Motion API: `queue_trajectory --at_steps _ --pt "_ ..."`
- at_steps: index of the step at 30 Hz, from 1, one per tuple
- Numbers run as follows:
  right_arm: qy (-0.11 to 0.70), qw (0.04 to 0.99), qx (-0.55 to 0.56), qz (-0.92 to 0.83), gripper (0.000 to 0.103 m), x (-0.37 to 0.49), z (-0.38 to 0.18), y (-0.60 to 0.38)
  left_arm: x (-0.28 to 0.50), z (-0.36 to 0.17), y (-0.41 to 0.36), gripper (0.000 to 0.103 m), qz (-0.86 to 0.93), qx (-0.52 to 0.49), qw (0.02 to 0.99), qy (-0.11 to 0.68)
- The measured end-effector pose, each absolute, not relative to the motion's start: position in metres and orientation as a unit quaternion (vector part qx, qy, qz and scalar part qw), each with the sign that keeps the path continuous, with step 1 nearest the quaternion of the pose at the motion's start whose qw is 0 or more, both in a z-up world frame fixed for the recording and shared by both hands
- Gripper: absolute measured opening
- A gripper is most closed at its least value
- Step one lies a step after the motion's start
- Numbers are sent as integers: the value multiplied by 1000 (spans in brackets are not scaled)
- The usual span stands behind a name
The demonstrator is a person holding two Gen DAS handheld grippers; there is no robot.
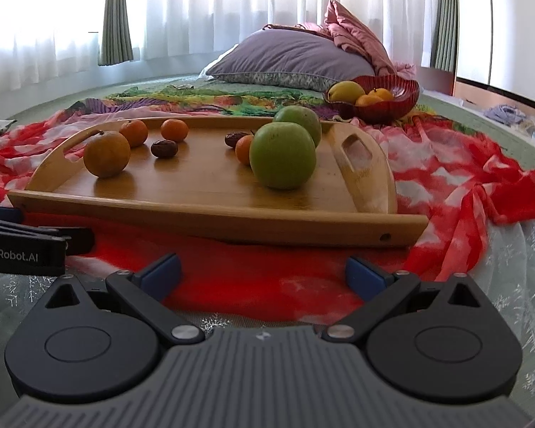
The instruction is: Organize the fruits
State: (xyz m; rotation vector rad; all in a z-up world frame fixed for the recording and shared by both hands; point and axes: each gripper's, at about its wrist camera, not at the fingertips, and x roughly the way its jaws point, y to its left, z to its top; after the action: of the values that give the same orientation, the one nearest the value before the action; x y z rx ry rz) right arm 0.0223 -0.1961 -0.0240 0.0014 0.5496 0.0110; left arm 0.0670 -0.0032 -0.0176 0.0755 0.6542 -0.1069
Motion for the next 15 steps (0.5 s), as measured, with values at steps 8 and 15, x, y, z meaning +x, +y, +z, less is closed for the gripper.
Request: queue_trajectory --at_steps 8,15 --pt "267 964 -8 1 103 21 -27 -193 68 -21 0 103 -55 25 945 322" --pt "268 963 -4 2 103 22 -27 -195 68 -21 -1 103 -52 25 946 318"
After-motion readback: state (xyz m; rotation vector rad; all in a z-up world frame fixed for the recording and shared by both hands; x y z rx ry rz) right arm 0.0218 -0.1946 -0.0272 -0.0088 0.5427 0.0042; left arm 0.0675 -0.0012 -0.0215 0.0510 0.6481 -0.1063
